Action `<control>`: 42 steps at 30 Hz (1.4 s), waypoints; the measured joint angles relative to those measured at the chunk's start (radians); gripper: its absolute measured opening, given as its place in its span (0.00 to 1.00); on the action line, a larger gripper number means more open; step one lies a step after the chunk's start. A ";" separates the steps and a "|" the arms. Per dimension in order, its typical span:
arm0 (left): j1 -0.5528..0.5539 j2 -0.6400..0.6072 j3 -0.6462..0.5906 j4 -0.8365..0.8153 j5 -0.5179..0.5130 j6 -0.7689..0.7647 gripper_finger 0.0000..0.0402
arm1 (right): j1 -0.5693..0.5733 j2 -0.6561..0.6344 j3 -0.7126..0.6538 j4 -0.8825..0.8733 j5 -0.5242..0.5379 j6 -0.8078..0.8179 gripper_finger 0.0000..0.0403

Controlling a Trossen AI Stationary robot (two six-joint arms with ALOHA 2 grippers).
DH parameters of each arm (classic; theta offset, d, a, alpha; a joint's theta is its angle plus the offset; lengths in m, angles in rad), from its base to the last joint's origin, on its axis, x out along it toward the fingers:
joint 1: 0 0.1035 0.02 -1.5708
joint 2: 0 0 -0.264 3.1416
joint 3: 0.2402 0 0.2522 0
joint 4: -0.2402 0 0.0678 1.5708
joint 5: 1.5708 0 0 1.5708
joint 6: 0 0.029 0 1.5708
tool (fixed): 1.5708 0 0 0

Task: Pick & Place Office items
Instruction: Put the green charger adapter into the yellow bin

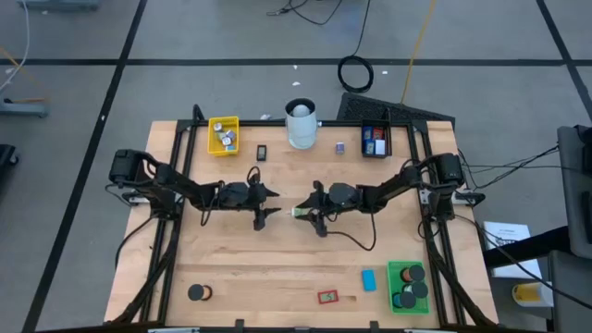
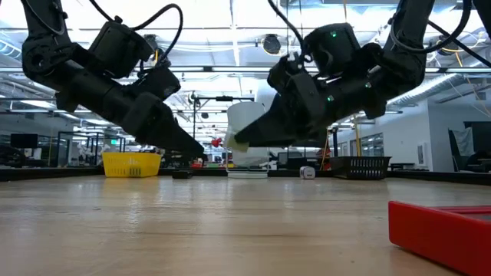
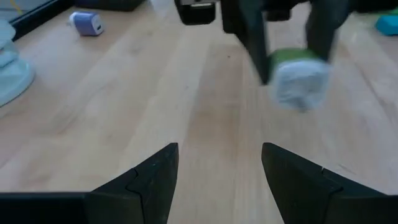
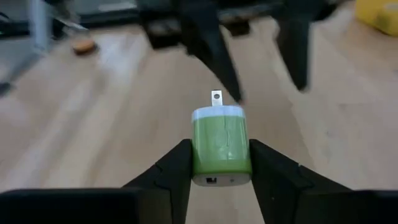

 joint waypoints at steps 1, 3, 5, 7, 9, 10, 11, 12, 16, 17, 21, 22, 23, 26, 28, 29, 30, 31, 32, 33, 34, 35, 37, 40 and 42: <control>-0.006 0.000 0.000 0.001 -0.002 0.006 0.60 | 0.002 0.000 0.000 0.014 -0.007 0.002 0.33; -0.025 0.000 0.000 0.013 0.002 0.016 0.60 | 0.009 0.000 0.000 0.031 -0.005 0.003 0.33; -0.044 0.000 0.000 0.029 0.002 0.030 0.60 | 0.019 0.000 0.000 0.041 -0.004 0.001 0.33; -0.060 0.000 0.000 0.049 0.009 0.040 0.60 | 0.029 0.000 0.000 0.040 -0.004 -0.009 0.32; -0.075 0.000 0.000 0.077 0.027 0.040 0.60 | 0.037 0.000 0.000 0.041 -0.003 -0.021 0.32; -0.080 0.000 0.000 0.087 0.028 0.035 0.60 | 0.040 0.000 0.000 0.045 -0.003 -0.025 0.32; -0.085 0.000 0.004 0.086 0.029 0.022 0.60 | 0.041 0.000 0.000 0.048 0.001 -0.030 0.32; -0.086 0.000 0.008 0.083 0.031 0.004 0.60 | 0.042 0.000 0.000 0.053 0.001 -0.036 0.32; -0.085 0.000 0.033 0.081 0.072 -0.074 0.60 | 0.047 0.000 0.000 0.074 0.023 -0.044 0.32; -0.086 0.000 0.040 0.082 0.088 -0.089 0.60 | 0.048 0.000 0.000 0.077 0.023 -0.045 0.33; -0.094 0.000 0.053 0.082 0.104 -0.104 0.60 | 0.051 0.000 0.000 0.100 0.023 -0.049 0.33; -0.095 0.000 0.053 0.081 0.097 -0.103 0.60 | 0.052 0.000 0.000 0.102 0.023 -0.050 0.33; -0.095 0.000 0.053 0.080 0.092 -0.099 0.60 | 0.052 0.000 0.000 0.102 0.023 -0.050 0.33; -0.103 0.000 0.053 0.086 0.086 -0.081 0.60 | 0.052 0.000 -0.001 0.100 0.023 -0.050 0.33; -0.108 0.000 0.053 0.089 0.080 -0.066 0.60 | 0.052 0.000 -0.001 0.102 0.023 -0.050 0.33; -0.111 0.000 0.053 0.090 0.080 -0.061 0.60 | 0.052 0.000 -0.001 0.104 0.023 -0.050 0.33; -0.114 0.000 0.053 0.094 0.080 -0.058 0.60 | 0.053 0.000 -0.001 0.110 0.023 -0.050 0.33; -0.118 0.000 0.053 0.104 0.080 -0.058 0.60 | 0.055 0.000 -0.001 0.122 0.023 -0.050 0.33; -0.123 0.000 0.053 0.114 0.080 -0.058 0.60 | 0.057 0.000 -0.001 0.134 0.023 -0.050 0.33; -0.127 0.000 0.053 0.122 0.079 -0.056 0.60 | 0.059 0.000 -0.001 0.140 0.023 -0.053 0.33; -0.130 0.000 0.053 0.126 0.079 -0.052 0.60 | 0.063 0.000 0.000 0.140 0.023 -0.053 0.33; -0.132 0.000 0.053 0.126 0.079 -0.050 0.60 | 0.065 0.000 -0.001 0.138 0.023 -0.053 0.33; -0.135 0.000 0.054 0.126 0.079 -0.044 0.60 | 0.070 0.000 -0.001 0.143 0.023 -0.057 0.33; -0.138 0.000 0.063 0.122 0.079 -0.042 0.59 | 0.074 0.000 0.000 0.160 0.022 -0.060 0.33; -0.144 0.000 0.065 0.120 0.077 -0.037 0.59 | 0.076 0.000 0.000 0.160 0.023 -0.058 0.33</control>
